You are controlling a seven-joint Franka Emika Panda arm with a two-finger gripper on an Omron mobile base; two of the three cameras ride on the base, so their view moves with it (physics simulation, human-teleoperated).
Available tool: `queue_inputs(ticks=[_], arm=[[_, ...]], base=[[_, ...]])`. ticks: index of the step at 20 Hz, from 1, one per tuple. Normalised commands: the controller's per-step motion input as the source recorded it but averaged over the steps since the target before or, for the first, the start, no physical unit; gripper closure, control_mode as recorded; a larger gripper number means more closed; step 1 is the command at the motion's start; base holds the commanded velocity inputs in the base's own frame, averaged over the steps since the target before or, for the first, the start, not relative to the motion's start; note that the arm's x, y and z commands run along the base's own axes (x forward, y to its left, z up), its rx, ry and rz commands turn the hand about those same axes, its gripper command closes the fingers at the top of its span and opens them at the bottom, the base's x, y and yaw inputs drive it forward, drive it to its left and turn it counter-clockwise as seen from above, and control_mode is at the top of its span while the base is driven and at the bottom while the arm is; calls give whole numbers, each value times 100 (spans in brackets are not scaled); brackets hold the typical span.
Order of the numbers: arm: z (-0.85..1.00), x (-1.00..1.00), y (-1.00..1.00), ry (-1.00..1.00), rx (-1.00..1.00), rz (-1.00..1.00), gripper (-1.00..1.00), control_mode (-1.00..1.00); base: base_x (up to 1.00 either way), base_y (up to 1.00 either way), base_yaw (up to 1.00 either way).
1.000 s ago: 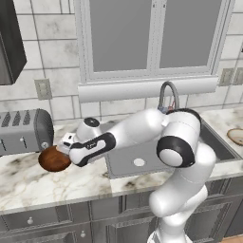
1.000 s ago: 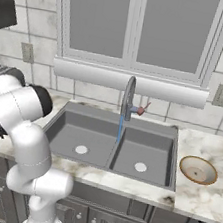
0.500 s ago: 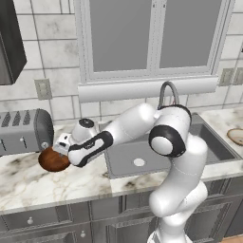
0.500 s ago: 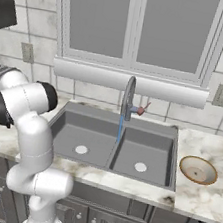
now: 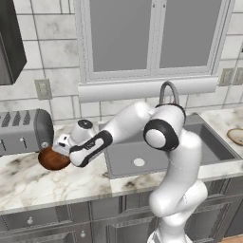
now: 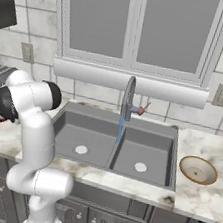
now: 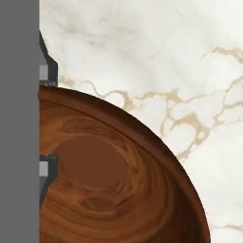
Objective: Rinse each bowl for a few seconds and place them down in the sink or on the counter.
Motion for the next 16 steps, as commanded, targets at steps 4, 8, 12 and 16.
queue_inputs(ticks=[4,8,12,16], arm=[[-7,8,0,0,0,0,100,-100],[1,0,0,-1,0,0,100,-100],[6,-8,-2,-5,0,-5,100,-100],[11,-14,-15,-6,0,-15,100,-100]], base=[[0,0,0],[0,0,0],[0,0,0],[0,0,0]])
